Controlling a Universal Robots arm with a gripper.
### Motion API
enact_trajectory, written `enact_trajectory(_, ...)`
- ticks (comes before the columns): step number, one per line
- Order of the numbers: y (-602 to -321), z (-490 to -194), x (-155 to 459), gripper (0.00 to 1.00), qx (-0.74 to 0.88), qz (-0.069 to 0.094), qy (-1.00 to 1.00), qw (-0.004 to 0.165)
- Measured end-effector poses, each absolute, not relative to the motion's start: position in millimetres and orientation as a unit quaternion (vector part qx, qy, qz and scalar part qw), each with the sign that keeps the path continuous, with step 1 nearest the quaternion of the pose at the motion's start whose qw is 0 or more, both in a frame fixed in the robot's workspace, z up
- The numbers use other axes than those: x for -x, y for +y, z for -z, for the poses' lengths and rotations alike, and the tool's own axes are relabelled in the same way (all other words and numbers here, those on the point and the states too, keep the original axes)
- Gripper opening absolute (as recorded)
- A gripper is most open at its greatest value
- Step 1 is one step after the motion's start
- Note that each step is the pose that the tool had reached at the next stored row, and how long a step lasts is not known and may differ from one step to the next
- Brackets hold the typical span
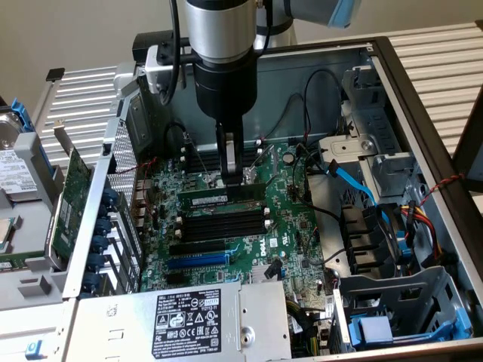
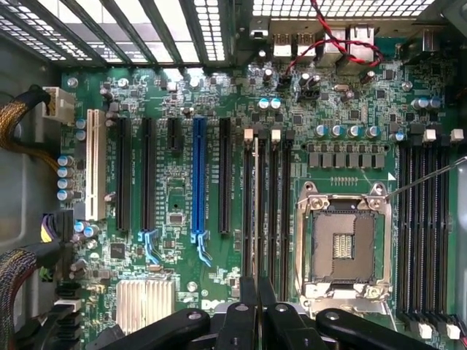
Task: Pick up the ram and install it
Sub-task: 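Insert the ram into the slot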
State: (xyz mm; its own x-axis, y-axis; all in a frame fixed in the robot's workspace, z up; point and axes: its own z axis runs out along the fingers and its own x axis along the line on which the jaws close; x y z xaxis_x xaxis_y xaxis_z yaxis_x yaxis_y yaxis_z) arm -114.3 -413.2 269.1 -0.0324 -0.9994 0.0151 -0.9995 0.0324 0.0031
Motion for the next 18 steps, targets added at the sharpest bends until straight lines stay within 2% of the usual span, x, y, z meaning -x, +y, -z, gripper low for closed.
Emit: enact_trajectory(18,-413.0,-262.1,114.3,0.13,-0.696,0.002,-0.718,0.013)
